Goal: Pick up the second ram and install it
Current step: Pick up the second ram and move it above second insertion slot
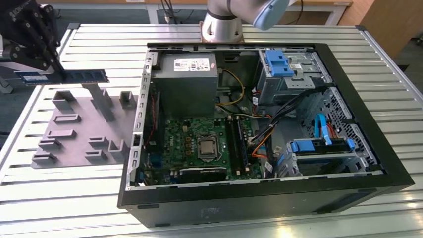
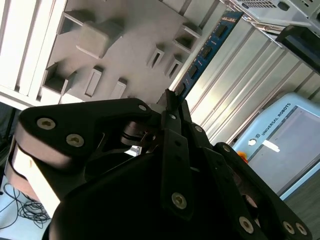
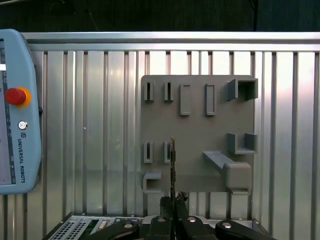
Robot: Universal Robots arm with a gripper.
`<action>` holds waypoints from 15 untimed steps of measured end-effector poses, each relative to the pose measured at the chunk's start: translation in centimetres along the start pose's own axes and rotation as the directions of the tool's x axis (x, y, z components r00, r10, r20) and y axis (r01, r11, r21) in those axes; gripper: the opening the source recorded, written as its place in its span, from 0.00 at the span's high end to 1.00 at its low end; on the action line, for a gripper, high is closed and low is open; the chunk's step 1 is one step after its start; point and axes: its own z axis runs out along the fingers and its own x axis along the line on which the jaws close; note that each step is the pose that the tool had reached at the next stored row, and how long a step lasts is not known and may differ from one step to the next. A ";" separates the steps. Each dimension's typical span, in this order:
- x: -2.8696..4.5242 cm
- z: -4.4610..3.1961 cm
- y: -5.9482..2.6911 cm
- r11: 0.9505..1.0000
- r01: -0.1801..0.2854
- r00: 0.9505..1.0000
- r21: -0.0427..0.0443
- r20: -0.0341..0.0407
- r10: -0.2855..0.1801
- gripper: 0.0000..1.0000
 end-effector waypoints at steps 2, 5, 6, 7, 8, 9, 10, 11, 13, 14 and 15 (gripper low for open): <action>0.00 0.00 -0.33 1.000 0.000 1.000 0.000 0.000 0.000 0.86; 0.00 0.02 -0.84 1.000 0.000 1.000 0.000 0.000 0.000 0.86; 0.00 0.02 -1.03 1.000 0.000 1.000 0.000 0.000 0.000 0.86; 0.00 0.02 -1.21 1.000 0.000 1.000 0.000 0.000 0.000 0.86; 0.00 0.03 -1.38 1.000 0.000 1.000 0.000 0.000 0.000 0.86; 0.00 0.03 -1.55 1.000 0.000 1.000 0.000 0.000 0.000 0.86; 0.00 0.04 -1.69 1.000 0.000 1.000 0.000 0.000 0.000 0.86; -0.01 0.04 -1.83 1.000 0.000 1.000 0.000 0.000 0.000 0.86; -0.01 0.04 -2.10 1.000 0.000 1.000 0.000 0.000 0.000 0.86; -0.01 0.05 -2.25 1.000 0.000 1.000 0.000 0.000 0.000 0.86; -0.01 0.06 -2.42 1.000 0.000 1.000 0.000 0.000 0.000 0.86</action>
